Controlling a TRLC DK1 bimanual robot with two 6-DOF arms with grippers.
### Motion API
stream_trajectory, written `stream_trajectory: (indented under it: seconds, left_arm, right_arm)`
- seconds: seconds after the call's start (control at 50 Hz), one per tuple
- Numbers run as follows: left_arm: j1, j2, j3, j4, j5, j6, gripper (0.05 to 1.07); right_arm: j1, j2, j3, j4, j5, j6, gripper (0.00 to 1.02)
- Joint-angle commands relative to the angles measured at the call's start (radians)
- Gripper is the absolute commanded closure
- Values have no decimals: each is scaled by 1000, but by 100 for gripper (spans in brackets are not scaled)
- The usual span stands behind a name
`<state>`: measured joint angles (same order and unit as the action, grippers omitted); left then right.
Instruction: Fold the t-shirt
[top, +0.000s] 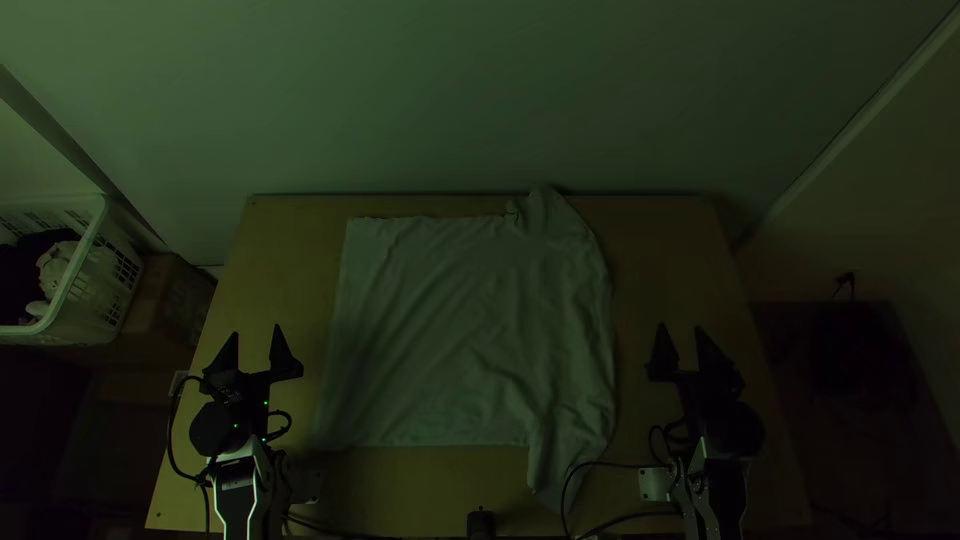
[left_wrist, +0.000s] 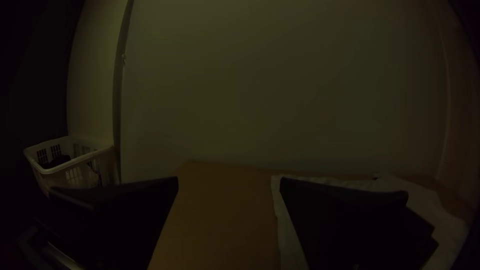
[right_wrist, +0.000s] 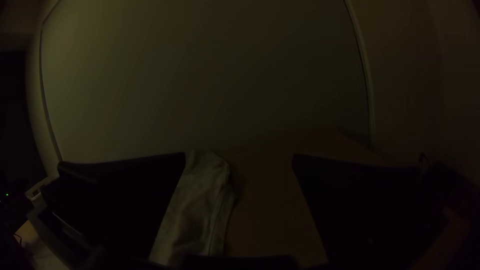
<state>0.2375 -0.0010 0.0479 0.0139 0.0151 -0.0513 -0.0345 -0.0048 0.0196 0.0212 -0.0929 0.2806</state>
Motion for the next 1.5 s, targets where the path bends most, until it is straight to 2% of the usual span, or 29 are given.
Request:
stream_trajectory:
  seconds: [0.0,0.02,0.86,1.0,1.14,1.32,1.48]
  left_arm:
    - [2,1,-45,-28,11,4,9]
    - [45,1,-43,-26,11,-2,9]
    - [34,1,-43,-28,11,-2,9]
    - [49,-2,-45,-26,8,-47,9]
    - [74,-2,-29,0,6,-48,9]
    - [123,-2,15,141,8,-36,9]
    - [121,-1,89,233,14,-32,9]
  right_arm:
    - [8,2,-14,-12,5,17,4]
    - [12,2,-14,-12,5,17,4]
    - [4,2,-14,-14,12,25,4]
    - [-5,0,-14,-9,16,37,4]
    - [-11,0,-4,86,16,32,4]
    - [-10,0,65,230,16,26,4]
    - [-4,3,131,309,16,-14,4]
